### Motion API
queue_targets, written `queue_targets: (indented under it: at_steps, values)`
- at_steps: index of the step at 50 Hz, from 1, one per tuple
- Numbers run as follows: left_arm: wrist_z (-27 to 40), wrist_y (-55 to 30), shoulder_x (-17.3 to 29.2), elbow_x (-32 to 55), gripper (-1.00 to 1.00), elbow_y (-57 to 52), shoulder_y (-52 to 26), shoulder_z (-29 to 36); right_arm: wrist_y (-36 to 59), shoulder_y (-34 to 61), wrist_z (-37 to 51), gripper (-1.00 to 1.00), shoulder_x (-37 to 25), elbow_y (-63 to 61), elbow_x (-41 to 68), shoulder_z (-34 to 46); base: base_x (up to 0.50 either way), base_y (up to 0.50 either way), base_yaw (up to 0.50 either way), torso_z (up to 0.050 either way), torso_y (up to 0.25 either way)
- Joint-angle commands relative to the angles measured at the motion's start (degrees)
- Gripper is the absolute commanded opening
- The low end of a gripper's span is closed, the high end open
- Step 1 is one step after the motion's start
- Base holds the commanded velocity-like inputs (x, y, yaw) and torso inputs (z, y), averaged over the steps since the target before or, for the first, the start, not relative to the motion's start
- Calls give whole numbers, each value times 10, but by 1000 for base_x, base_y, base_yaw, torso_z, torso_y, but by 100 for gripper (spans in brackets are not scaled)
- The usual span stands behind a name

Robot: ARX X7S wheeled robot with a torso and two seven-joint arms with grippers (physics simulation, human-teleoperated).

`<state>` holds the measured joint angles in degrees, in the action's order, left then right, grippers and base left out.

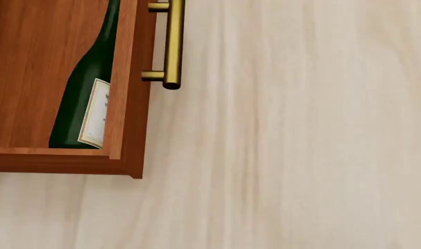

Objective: Put the wine bottle in the bottom drawer of the cabinet.

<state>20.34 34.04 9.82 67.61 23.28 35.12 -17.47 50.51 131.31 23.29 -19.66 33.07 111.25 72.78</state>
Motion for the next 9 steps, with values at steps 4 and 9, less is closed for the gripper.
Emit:
queue_targets:
  at_steps: [4, 9]
  values:
    - [-15, 6, -1, -4, 100, 28, -16, 1, -18, -42, 58, 100, -67, -100, 4, -27, 0, 0, 0, 0, 0]
    - [-15, 8, -1, -6, 100, 29, -17, 2, -28, -58, 56, 100, -76, -104, -4, -28, 0, 0, 0, 0, 0]
